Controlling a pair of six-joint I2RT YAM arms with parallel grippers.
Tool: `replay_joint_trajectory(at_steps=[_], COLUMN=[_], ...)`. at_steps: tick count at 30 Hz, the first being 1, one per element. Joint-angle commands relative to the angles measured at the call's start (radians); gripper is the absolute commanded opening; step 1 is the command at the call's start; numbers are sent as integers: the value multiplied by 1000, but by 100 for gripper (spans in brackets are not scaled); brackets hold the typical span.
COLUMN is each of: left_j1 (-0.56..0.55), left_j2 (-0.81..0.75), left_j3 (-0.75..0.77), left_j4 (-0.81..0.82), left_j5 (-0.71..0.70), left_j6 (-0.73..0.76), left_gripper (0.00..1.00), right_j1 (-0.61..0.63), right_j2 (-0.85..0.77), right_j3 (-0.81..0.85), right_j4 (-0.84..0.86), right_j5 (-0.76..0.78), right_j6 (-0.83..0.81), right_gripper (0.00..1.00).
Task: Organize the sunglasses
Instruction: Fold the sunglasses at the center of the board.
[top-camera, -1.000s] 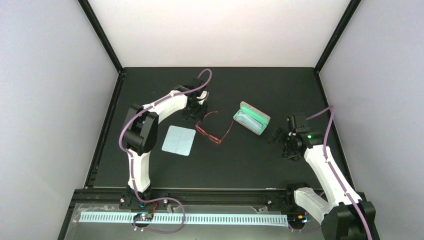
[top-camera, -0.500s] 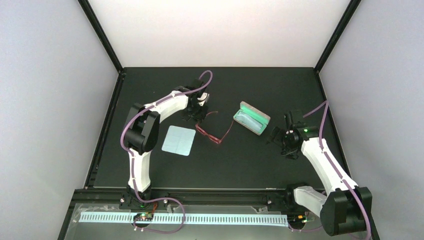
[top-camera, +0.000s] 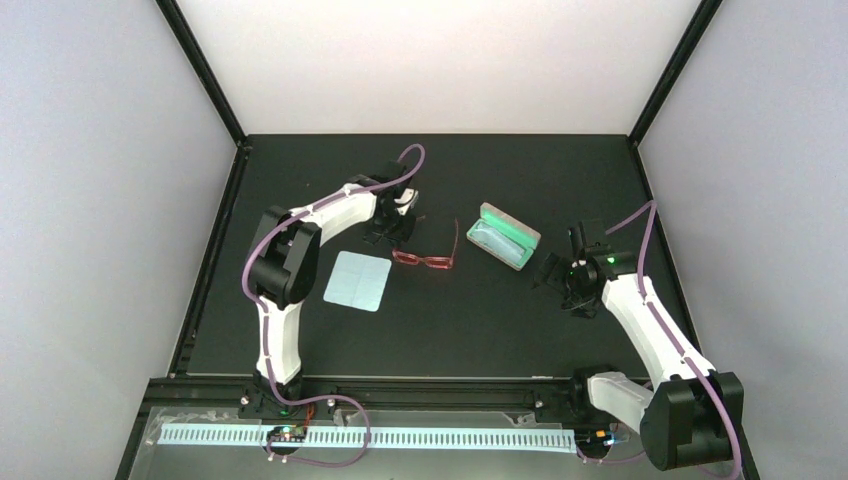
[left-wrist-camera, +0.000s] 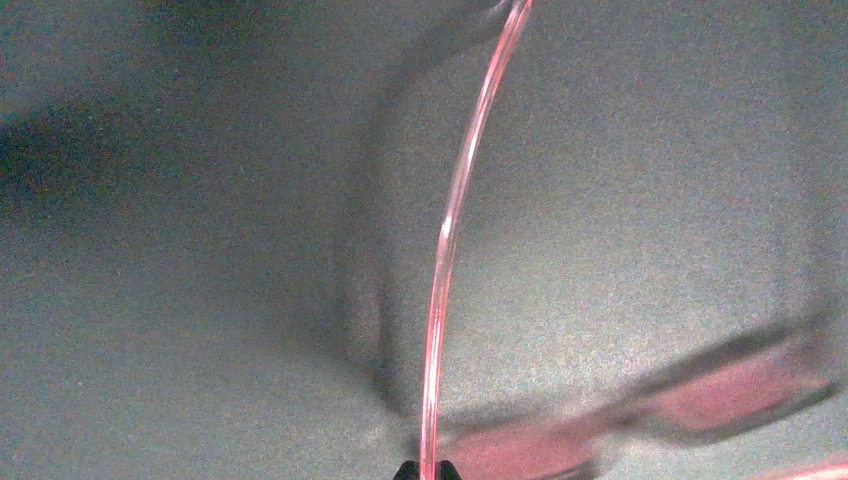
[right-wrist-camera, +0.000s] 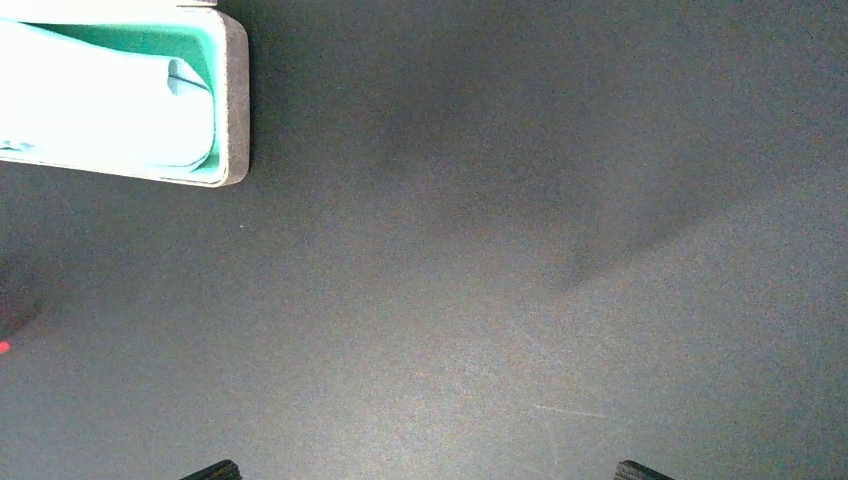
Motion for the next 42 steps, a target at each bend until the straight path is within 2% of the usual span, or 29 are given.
replay_joint_trajectory(at_steps=[1,12,18,31,36,42], left_j1=[5,2,-8,-86,-142,-209], left_j2=[-39,-270,-416,-684,-748,-792], left_j3=[-32,-153,-238,-377,-391,-390], left_j4=[38,68,66,16,-4,-29], left_j5=[32,14,-17,-82,-129,-164], left_j6=[0,-14,-28,-100,-152,-212], left_gripper=[2,2,2,2,2,2], right_j1=[-6,-6,-6,-1,65,200], right_j2=[-18,-65,-110,-180,-169,-121], right_j3=[15,19,21,84,144,243], right_j4=[7,20,58,88,79,50], right_j5=[2,-60,-160,-287,-285,-199], right_j6=[-3,-8,-25,-106,-125,-127], right_gripper=[100,100,98,96,95,95])
